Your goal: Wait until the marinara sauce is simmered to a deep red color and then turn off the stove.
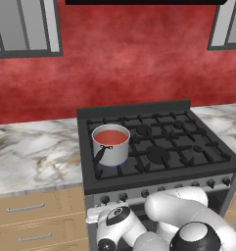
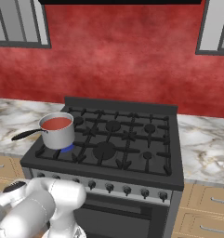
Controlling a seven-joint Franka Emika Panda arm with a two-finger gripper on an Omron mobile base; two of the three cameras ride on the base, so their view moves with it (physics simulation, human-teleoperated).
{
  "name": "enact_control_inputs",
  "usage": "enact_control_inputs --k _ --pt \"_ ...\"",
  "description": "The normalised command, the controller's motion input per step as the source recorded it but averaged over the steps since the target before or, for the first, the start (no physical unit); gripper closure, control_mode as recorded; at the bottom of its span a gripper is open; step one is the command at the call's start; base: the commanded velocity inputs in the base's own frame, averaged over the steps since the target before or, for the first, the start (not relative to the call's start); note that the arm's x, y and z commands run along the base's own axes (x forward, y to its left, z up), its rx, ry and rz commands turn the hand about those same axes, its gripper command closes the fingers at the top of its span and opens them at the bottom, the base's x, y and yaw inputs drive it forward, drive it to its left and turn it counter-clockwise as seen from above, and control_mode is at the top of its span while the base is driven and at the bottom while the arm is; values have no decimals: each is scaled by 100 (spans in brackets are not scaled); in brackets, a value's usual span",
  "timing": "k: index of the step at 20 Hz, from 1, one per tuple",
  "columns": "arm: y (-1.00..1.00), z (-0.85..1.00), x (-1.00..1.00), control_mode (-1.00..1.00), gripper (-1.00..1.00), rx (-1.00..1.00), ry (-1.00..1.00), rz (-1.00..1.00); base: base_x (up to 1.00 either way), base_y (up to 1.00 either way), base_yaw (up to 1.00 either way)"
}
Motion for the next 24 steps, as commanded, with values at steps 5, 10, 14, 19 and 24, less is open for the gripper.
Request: enact_control_inputs --k 5,10,14,19,24 --pt "0 -12 8 -100 -100 0 0 0 0 0 0" --pt "0 -2 20 -100 -100 0 0 0 0 0 0" --pt "0 0 19 -100 -100 0 0 0 0 0 0" --pt "0 -6 12 -100 -100 0 0 0 0 0 0" --pt "0 -7 3 -100 -100 0 0 0 0 0 0"
